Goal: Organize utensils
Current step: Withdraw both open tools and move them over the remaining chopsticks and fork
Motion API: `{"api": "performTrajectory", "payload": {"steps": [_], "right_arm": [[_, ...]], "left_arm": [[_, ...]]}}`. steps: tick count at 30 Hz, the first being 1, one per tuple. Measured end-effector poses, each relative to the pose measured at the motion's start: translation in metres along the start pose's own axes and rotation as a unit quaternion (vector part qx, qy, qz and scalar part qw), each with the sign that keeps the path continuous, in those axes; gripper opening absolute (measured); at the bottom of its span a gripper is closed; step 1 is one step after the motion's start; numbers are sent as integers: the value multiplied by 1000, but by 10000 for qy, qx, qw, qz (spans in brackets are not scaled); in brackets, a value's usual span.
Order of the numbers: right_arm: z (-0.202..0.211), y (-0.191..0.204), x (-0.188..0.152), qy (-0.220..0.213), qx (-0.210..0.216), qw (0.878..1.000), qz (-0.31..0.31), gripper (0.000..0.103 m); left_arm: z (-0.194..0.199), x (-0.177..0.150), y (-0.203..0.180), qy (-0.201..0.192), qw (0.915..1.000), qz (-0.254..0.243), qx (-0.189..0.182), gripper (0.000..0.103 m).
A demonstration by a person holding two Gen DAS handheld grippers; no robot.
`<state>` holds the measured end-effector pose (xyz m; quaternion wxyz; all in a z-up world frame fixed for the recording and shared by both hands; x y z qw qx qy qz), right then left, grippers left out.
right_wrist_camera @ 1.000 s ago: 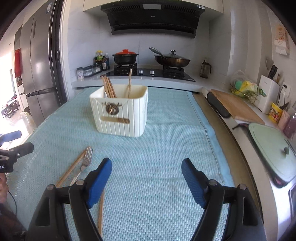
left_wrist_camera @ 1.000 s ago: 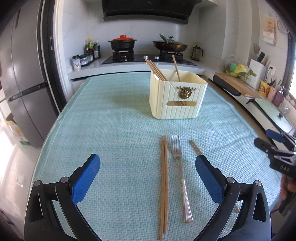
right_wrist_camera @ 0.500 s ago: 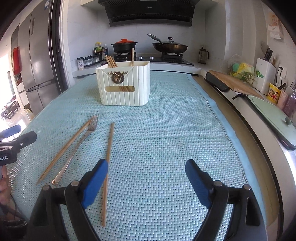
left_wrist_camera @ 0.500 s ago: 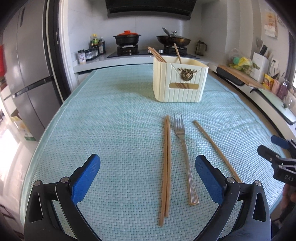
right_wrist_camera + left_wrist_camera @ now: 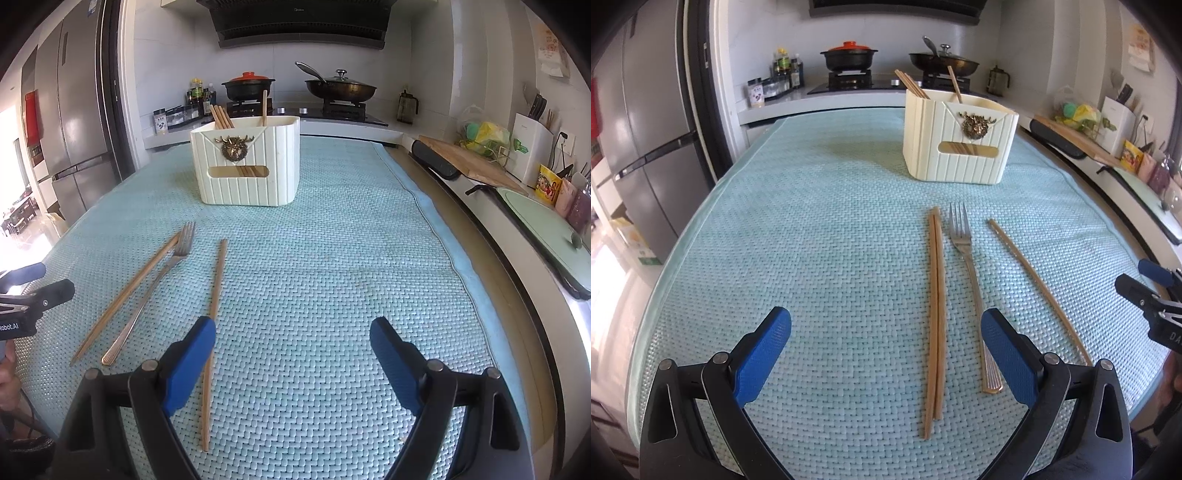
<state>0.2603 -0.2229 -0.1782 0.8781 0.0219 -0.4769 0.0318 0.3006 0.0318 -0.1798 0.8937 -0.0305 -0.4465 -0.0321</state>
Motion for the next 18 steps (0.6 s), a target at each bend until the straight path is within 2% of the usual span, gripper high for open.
{"api": "performTrajectory", "payload": {"steps": [10,12,14,16,18], "right_arm": [[-20,1,12,188,496,9979,-381,87],[-27,3,15,228,551,9975,-391,79],[-35,6,17,312,555,9973,-364,57],[-45,9,18,444,632,9965,-329,44],[-53,15,18,541,700,9957,-276,37]], "left_arm": [[-3,-1,10,85,9999,94,98,102],[-3,-1,12,91,9998,122,116,102],[-2,0,14,80,9998,152,143,102],[0,0,17,48,9997,185,170,102],[-1,-2,18,62,9995,217,197,102]]}}
Point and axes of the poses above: each gripper's, at about its wrist camera, not at the fingertips, and z roughly against the way its jaws point, y to its left, x to its top, the point moved 5 cm from there along -z, roughly the way its jaws point, and after that the axes turned 9 degrees about -y, right-handed, at the moved point
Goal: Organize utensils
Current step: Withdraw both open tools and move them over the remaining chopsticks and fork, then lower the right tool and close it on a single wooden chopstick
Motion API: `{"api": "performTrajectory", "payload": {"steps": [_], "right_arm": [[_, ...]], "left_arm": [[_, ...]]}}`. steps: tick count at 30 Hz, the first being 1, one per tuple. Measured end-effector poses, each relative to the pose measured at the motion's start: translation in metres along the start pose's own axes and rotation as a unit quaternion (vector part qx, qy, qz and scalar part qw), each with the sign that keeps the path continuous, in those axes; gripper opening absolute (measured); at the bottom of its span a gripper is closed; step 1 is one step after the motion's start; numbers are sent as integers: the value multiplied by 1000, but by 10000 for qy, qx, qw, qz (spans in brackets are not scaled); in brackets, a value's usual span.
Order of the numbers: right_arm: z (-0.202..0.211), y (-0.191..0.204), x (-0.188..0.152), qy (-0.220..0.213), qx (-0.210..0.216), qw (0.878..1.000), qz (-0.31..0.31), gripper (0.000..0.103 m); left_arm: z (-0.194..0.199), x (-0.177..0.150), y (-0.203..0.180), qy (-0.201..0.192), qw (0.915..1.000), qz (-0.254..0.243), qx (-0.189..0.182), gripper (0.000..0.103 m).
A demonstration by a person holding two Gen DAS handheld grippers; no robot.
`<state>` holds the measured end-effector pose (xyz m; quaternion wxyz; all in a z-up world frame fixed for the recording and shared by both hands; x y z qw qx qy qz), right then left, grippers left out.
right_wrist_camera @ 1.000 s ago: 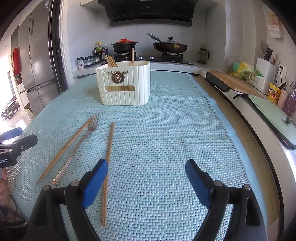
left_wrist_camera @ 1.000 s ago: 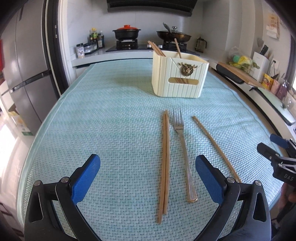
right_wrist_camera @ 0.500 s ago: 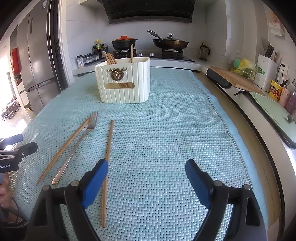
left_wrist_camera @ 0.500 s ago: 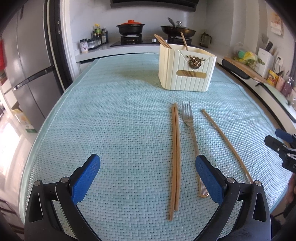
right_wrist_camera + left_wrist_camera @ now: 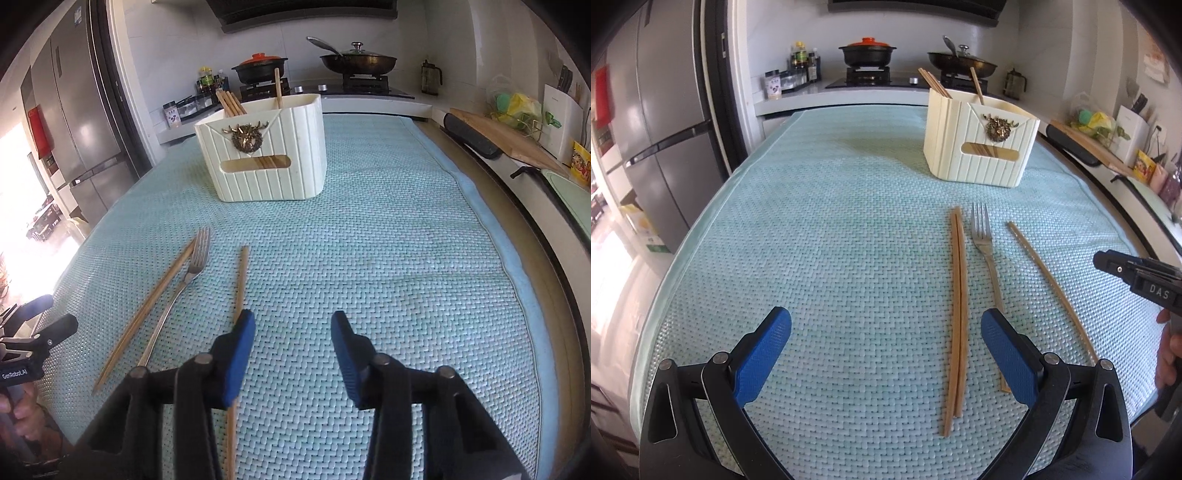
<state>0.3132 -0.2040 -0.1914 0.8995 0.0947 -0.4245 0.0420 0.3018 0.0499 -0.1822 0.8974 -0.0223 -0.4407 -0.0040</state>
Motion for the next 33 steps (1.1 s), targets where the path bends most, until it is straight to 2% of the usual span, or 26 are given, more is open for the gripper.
{"api": "performTrajectory", "payload": {"steps": [7,15,17,19,23,28,33], "right_arm": [[-31,23,0,336,339,9987,156,29],[-63,54,-7,709,246,9936,840,28],[-65,57,-7,661,82,9921,1060,15],[-64,53,-7,677,-27,9925,1022,7],[-55,36,-9,642,-268,9938,862,7],[-41,17,-16,613,-375,9953,651,7],[-33,6,-20,591,-345,9966,465,7]], "left_arm": [[-3,-3,1,73,10000,-29,30,102],[-11,-7,1,218,9996,-156,19,102],[-17,-6,0,276,9994,-226,-2,102],[-24,-5,-2,330,9991,-279,-39,102],[-44,2,-9,443,9980,-418,-174,102],[-68,14,-16,510,9963,-686,-81,102],[-85,24,-23,560,9950,-816,-142,102]]}}
Point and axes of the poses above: each gripper's, at about its wrist camera, not at the fingertips, and z roughly against the way its jaws point, y to its left, x to its top, the point moved 5 cm from there along -z, roughly the way its jaws point, and after that the axes turned 9 degrees about -y, right-handed, at the moved point
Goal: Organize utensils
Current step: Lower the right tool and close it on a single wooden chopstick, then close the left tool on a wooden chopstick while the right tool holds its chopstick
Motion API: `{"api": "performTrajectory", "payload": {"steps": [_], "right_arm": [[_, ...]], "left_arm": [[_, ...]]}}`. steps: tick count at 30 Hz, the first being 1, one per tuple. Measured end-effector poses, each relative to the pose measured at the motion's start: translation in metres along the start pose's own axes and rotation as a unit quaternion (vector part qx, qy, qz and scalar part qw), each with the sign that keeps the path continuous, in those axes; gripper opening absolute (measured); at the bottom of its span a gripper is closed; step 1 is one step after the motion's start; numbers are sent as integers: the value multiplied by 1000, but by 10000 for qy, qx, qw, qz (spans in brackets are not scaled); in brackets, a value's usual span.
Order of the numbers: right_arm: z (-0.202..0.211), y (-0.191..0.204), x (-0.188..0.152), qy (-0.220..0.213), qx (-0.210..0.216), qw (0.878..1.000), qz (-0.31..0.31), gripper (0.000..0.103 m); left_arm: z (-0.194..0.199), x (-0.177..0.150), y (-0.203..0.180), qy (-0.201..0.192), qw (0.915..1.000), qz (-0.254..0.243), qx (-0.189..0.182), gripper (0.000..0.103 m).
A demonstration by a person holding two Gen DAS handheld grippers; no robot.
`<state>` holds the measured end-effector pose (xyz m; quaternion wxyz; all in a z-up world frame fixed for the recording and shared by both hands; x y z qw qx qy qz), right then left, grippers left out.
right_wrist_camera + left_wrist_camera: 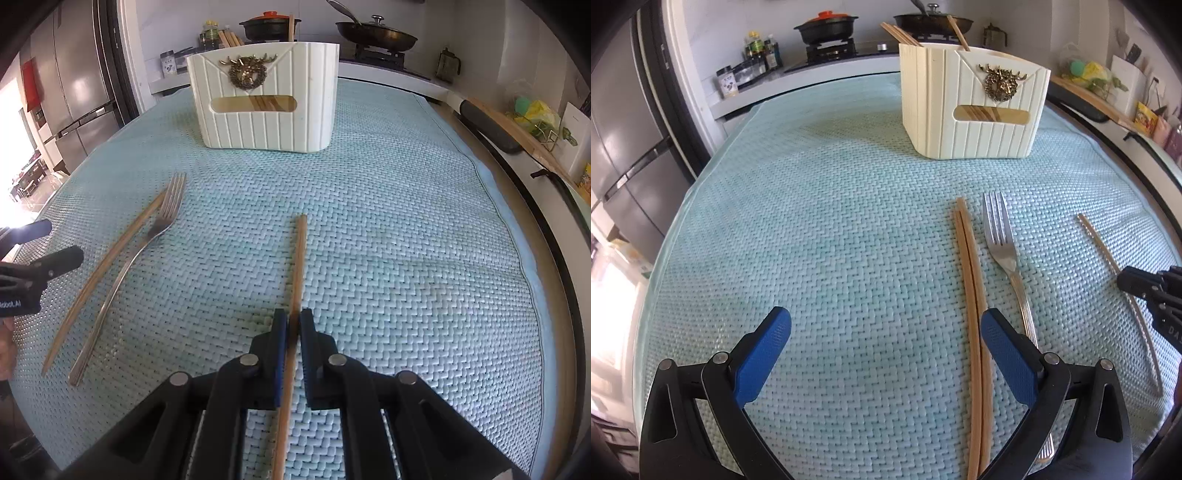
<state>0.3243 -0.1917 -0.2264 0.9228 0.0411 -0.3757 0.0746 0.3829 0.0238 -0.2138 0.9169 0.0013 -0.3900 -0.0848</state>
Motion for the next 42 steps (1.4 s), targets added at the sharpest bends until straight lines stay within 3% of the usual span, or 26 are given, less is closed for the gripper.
{"api": "performTrajectory", "payload": {"steps": [11,16,21,25,29,31,36,39,40,42], "right_arm": [[4,-5,-6,-25,15,10000,-54,7],[5,-6,-7,-27,11,10000,-68,7],[2,-5,-3,9,-24,10000,10,7],[-6,-5,6,129,37,9998,139,7],[-18,-3,18,306,130,9988,347,7],[-25,-3,26,402,178,9981,440,8],[-43,1,46,583,268,9958,651,8],[-52,3,54,793,332,9937,719,8],[-53,3,56,865,344,9928,751,12],[-55,0,58,959,392,9921,708,29]], "left_arm": [[-18,-5,-12,161,9981,-576,149,102],[-22,-1,-6,212,9989,-422,79,102],[-35,7,-2,361,9990,-237,-135,102],[-51,16,-2,669,9965,-88,-497,103],[-62,26,-2,966,9933,-159,-615,102],[-64,30,-7,1101,9912,-256,-691,96],[-59,35,-24,1280,9858,-547,-936,68],[-58,36,-27,1300,9849,-612,-967,61],[-58,36,-27,1290,9851,-590,-970,61],[-59,37,-27,1255,9858,-569,-961,61]]}}
Point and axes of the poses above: each gripper's, at about its wrist camera, not at the fingertips, and z roughly against the way its jaws point, y to its left, x to its top, the point moved 5 cm from there along -z, roughly the way its jaws point, and after that the axes turned 9 degrees about -y, right-handed, at the moved point
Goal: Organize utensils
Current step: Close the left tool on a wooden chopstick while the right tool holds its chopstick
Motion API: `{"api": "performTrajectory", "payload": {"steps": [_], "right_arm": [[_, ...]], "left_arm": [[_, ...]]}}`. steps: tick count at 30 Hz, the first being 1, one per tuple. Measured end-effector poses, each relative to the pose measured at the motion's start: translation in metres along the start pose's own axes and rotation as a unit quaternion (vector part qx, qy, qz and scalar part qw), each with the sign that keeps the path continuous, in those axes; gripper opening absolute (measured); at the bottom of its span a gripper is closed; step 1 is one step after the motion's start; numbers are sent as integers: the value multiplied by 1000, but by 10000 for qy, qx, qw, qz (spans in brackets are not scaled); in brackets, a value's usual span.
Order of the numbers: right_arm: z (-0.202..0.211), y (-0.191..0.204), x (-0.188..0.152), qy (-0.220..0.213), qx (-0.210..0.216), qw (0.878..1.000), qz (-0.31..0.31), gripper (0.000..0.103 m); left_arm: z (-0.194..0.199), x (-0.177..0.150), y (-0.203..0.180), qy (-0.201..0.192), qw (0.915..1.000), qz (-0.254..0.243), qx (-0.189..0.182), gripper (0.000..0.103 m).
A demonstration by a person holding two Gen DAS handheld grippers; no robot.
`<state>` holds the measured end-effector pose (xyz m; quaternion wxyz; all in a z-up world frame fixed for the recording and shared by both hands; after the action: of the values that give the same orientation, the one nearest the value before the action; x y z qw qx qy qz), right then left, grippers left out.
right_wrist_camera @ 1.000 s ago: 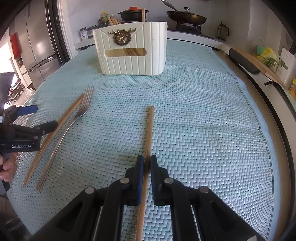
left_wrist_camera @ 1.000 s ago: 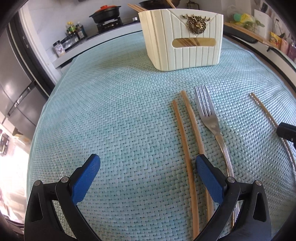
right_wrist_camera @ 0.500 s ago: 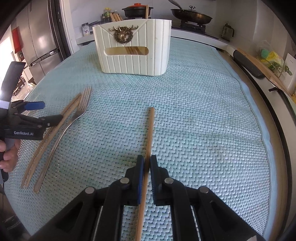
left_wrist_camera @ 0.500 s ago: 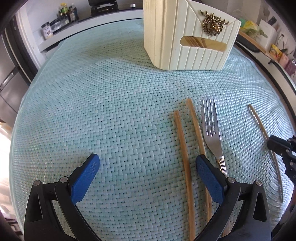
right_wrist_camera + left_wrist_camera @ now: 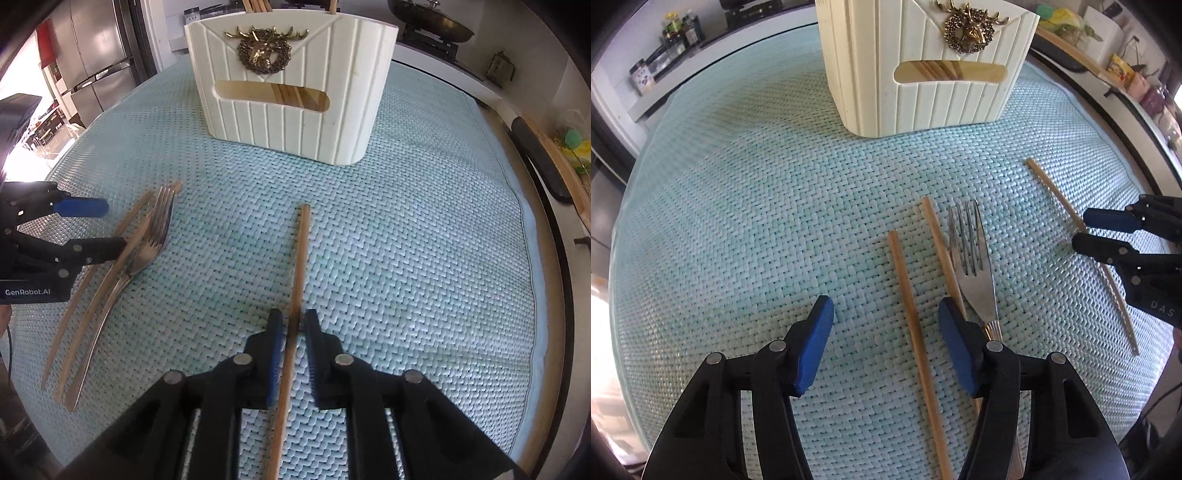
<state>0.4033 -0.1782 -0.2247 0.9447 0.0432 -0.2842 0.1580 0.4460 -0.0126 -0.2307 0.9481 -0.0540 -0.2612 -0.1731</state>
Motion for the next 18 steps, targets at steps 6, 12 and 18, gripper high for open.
{"api": "performTrajectory", "payload": {"steps": [6,12,18], "right_arm": [[-15,-3,21,-21,12,9999,-107,32],[-34,-2,48,-155,-90,9997,-139,6],[-36,-15,57,-358,-59,9989,-292,6]], "left_arm": [[-7,9,-7,-13,10000,12,22,61],[-6,10,-16,-42,9999,-34,-91,32],[-3,8,-23,-239,9996,64,-132,4]]}}
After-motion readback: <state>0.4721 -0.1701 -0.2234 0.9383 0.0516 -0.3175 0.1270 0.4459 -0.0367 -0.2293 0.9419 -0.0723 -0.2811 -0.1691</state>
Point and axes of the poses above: each gripper's, at about its wrist camera, not at the fingertips, and z roughly against the way its jaws point, y to its left, x to its top, the point moved 5 cm from there along -z, roughly the way its jaws point, and after that the axes turned 9 degrees about -y, right-handed, at the moved point
